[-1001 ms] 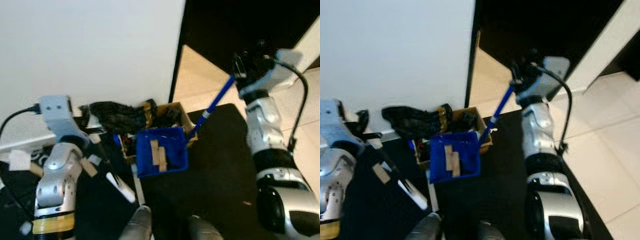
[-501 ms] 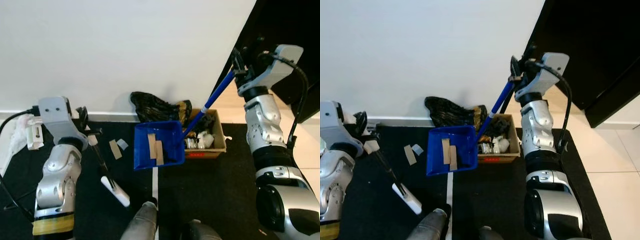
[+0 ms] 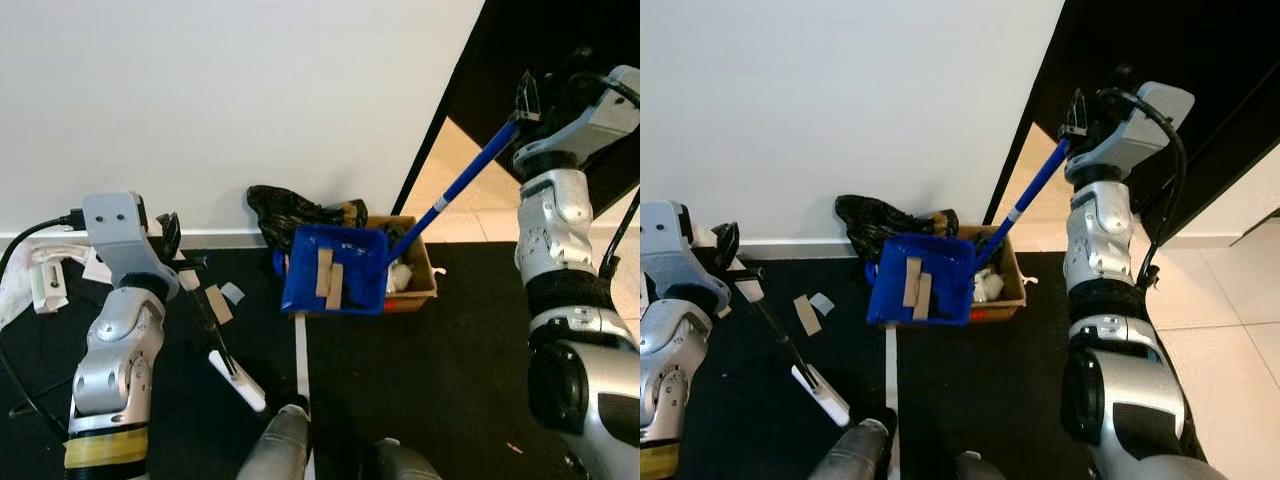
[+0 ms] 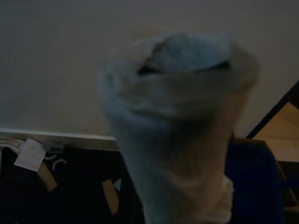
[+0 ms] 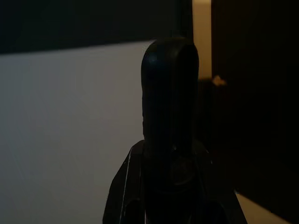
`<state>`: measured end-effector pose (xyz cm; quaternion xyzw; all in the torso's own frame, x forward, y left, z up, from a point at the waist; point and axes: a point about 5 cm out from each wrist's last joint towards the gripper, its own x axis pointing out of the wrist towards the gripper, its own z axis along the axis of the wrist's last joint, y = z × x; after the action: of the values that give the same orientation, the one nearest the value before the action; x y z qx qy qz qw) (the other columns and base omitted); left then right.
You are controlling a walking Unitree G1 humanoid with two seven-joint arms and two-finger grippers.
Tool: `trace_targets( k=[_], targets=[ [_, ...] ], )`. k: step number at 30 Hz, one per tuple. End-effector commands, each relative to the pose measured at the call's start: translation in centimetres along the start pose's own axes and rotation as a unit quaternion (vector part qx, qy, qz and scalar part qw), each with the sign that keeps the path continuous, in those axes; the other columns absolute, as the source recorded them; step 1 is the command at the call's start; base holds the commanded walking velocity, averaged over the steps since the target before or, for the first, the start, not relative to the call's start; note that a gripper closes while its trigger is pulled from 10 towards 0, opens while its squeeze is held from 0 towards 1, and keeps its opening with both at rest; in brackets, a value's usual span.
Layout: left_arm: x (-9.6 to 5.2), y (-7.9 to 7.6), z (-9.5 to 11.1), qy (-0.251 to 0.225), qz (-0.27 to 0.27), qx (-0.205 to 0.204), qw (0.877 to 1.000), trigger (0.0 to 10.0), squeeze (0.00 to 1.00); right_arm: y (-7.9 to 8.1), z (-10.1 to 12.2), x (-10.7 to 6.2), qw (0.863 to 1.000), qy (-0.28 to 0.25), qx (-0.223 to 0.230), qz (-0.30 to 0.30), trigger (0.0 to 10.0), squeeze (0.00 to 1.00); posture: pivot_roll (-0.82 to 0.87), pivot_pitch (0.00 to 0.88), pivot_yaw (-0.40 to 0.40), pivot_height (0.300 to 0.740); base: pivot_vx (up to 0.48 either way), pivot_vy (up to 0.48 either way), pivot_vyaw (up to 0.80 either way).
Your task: Sweep floor
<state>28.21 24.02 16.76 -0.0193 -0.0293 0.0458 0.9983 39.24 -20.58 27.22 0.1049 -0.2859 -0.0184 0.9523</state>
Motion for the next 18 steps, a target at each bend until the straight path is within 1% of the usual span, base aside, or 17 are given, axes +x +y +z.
trace_targets(
  k=[1, 2, 5, 8, 9, 11, 13, 14, 16, 17, 18],
  targets=[
    [0.0, -0.5, 0.0, -0.002, -0.006, -0.006, 1.0, 10.0, 0.0, -0.1, 1.6, 0.8, 0.999, -0.043, 0.005, -0.001, 10.0, 0.0, 0.34, 0.142, -0.084, 0.74, 0.0, 0.0, 0.0],
    [0.0, -0.5, 0.0, -0.003, -0.006, -0.005, 1.0, 10.0, 0.0, 0.4, 2.1, 1.2, 0.998, -0.055, -0.001, 0.01, 10.0, 0.0, 0.34, 0.143, -0.085, 0.74, 0.0, 0.0, 0.0],
    [0.0, -0.5, 0.0, -0.003, -0.006, -0.005, 1.0, 10.0, 0.0, 0.9, 2.4, 1.5, 0.998, -0.063, -0.009, 0.02, 10.0, 0.0, 0.34, 0.143, -0.085, 0.74, 0.0, 0.0, 0.0],
    [-0.4, -0.2, -0.1, -0.001, -0.003, -0.002, 1.0, 10.0, 0.0, 3.1, 4.2, 3.0, 0.992, -0.099, -0.049, 0.06, 10.0, 0.0, 0.36, 0.153, -0.094, 0.74, 0.0, 0.0, 0.0],
    [-0.4, -0.2, -0.1, -0.001, -0.003, -0.002, 1.0, 10.0, 0.0, 3.1, 4.2, 3.0, 0.992, -0.099, -0.049, 0.06, 10.0, 0.0, 0.36, 0.153, -0.094, 0.74, 0.0, 0.0, 0.0],
    [-0.7, 0.0, -0.2, 0.001, 0.002, -0.001, 1.0, 10.0, 0.0, 4.9, 5.4, 3.5, 0.983, -0.128, -0.09, 0.095, 10.0, 0.0, 0.37, 0.156, -0.101, 0.74, 0.0, 0.0, 0.0],
    [-0.9, 0.1, -0.3, 0.001, 0.005, -0.001, 1.0, 10.0, 0.0, 6.0, 5.9, 3.7, 0.975, -0.147, -0.121, 0.119, 10.0, 0.0, 0.37, 0.157, -0.103, 0.74, 0.0, 0.0, 0.0],
    [-0.9, 0.1, -0.3, 0.001, 0.005, -0.001, 1.0, 10.0, 0.0, 6.0, 5.9, 3.7, 0.975, -0.147, -0.121, 0.119, 10.0, 0.0, 0.37, 0.157, -0.103, 0.74, 0.0, 0.0, 0.0],
    [-1.0, 0.1, -0.3, 0.001, 0.007, -0.001, 1.0, 10.0, 0.0, 6.6, 6.2, 3.8, 0.968, -0.159, -0.143, 0.135, 10.0, 0.0, 0.37, 0.159, -0.104, 0.74, 0.0, 0.0, 0.0],
    [-1.0, 0.1, -0.3, 0.001, 0.007, -0.001, 1.0, 10.0, 0.0, 6.6, 6.2, 3.8, 0.968, -0.159, -0.143, 0.135, 10.0, 0.0, 0.37, 0.159, -0.104, 0.74, 0.0, 0.0, 0.0],
    [-1.1, 0.1, -0.4, 0.002, 0.007, -0.001, 1.0, 10.0, 0.0, 7.0, 6.4, 3.7, 0.961, -0.169, -0.162, 0.147, 10.0, 0.0, 0.37, 0.161, -0.102, 0.74, 0.0, 0.0, 0.0]
  ],
)
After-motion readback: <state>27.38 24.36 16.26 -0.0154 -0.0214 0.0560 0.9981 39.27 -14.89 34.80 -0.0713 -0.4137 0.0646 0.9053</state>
